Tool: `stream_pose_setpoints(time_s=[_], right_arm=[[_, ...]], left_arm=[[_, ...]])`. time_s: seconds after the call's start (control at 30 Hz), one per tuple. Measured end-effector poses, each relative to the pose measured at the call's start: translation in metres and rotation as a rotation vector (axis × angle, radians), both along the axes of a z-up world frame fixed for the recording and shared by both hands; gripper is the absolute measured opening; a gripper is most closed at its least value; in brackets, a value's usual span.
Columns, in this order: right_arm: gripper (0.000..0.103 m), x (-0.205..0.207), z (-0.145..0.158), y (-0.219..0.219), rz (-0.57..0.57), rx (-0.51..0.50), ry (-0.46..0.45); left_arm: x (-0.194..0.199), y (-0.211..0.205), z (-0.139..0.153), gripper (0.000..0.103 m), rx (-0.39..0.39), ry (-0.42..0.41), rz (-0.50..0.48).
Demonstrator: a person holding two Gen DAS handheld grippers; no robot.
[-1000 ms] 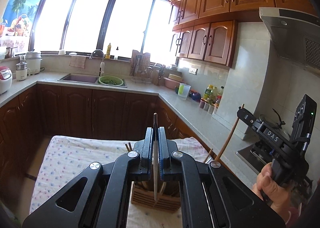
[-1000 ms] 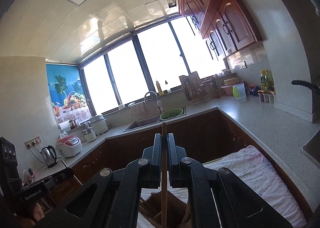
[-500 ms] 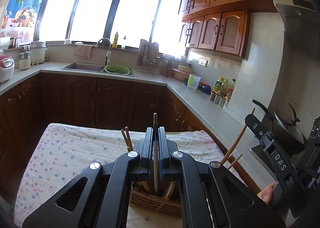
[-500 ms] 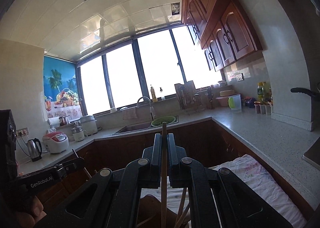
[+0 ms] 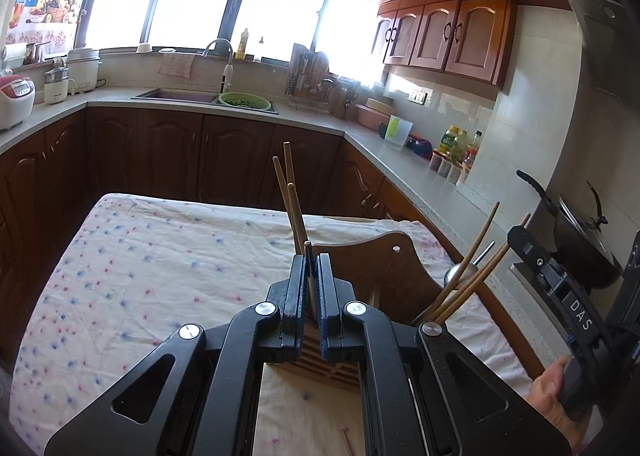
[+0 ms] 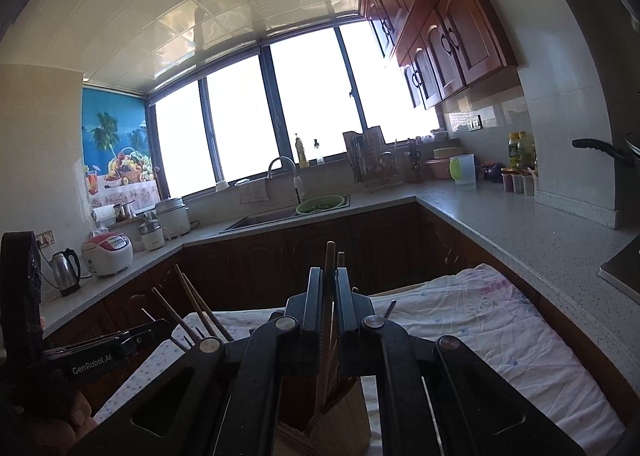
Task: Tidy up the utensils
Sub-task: 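Lower both chopsticks into the wooden holder and open both grippers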
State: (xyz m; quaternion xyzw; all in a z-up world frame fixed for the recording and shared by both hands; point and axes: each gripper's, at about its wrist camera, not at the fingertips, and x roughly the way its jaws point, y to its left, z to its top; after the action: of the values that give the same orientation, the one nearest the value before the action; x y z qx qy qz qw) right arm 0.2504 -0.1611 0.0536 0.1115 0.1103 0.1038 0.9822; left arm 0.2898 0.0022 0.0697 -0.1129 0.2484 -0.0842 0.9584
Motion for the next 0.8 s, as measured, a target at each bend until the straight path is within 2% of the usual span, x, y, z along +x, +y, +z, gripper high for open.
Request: stream_pose_setpoints(time_s=[0.13,0.47,0.67,0.7,0.77,0.8], right_arm=[[0.005,-0.001,-0.01,0.002,0.01,-0.007,0.025],[0.005,-0.004,-0.007,0.0,0.013,-0.002,0.043],[0.013,-0.009,-0.004,-0.003,0.033,0.021,0.038],[0.014,-0.011,-0.002,-0.004,0.035,0.026,0.034],[0.029,-0.016,0.003,-0.007,0.034,0.034,0.02],[0.033,-0.019,0.006,-0.007,0.032,0.037,0.012]], left_arm=[[-0.001,0.001,0.001,0.004,0.0,0.003,-0.002],[0.001,0.001,0.003,0.004,-0.002,0.017,-0.001],[-0.004,0.001,0.008,0.008,0.002,0.026,-0.004],[-0.006,0.001,0.01,0.013,0.006,0.021,-0.001],[-0.013,0.002,0.013,0.03,0.009,0.01,0.008],[-0.017,0.002,0.015,0.043,0.009,0.001,0.014]])
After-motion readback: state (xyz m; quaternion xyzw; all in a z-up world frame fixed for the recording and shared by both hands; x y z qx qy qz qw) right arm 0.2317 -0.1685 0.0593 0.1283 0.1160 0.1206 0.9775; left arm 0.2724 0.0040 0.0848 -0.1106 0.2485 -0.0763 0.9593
